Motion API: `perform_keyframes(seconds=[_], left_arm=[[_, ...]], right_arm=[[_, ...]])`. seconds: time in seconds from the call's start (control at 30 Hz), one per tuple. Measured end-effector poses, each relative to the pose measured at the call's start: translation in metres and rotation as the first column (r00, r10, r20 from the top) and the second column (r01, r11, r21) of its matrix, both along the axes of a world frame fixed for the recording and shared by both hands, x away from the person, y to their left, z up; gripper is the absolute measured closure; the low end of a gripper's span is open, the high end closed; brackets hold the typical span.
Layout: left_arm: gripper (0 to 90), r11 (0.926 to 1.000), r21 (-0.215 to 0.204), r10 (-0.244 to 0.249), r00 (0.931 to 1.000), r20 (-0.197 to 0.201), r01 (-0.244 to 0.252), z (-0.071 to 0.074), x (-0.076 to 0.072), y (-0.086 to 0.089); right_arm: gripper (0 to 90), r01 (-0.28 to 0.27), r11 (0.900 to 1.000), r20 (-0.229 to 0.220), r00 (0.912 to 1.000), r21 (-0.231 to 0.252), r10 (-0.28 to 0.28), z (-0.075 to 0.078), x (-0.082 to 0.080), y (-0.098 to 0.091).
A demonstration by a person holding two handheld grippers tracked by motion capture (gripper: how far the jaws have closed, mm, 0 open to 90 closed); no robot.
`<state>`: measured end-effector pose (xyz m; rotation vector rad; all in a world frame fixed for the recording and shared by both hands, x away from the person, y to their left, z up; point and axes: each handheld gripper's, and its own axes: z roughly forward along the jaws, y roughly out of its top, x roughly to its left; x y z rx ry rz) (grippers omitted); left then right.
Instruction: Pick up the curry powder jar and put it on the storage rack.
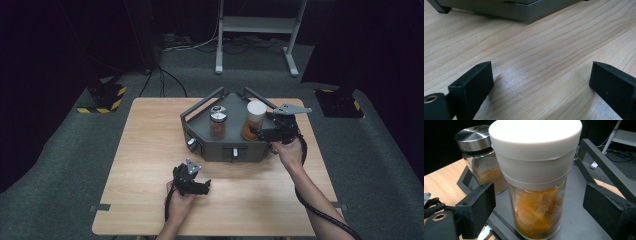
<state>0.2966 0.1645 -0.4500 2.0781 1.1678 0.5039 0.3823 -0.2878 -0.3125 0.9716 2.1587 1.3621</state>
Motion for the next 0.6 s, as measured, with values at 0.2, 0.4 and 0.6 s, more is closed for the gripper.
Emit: perform_keyframes(seconds=[0.2, 0.4, 0.6], left_arm=[[5.5, 1.0, 0.0, 0.0, 1.0, 0.0, 0.0, 0.0, 0.0, 0.0], [5.6, 1.0, -0.001, 0.001, 1.0, 0.0, -0.001, 0.0, 0.0, 0.0], [5.5, 1.0, 0.0, 0.0, 1.0, 0.0, 0.0, 0.0, 0.0, 0.0]], right_arm=[[10.9, 0.0, 1.0, 0.002, 1.0, -0.006, 0.0, -0.002, -0.006, -0.004], [10.9, 0.006, 1.0, -0.001, 1.0, -0.007, -0.006, -0.006, -0.013, -0.013], [10.9, 0.015, 0.9999, -0.005, 0.9999, -0.001, -0.015, -0.012, -0.021, -0.022]])
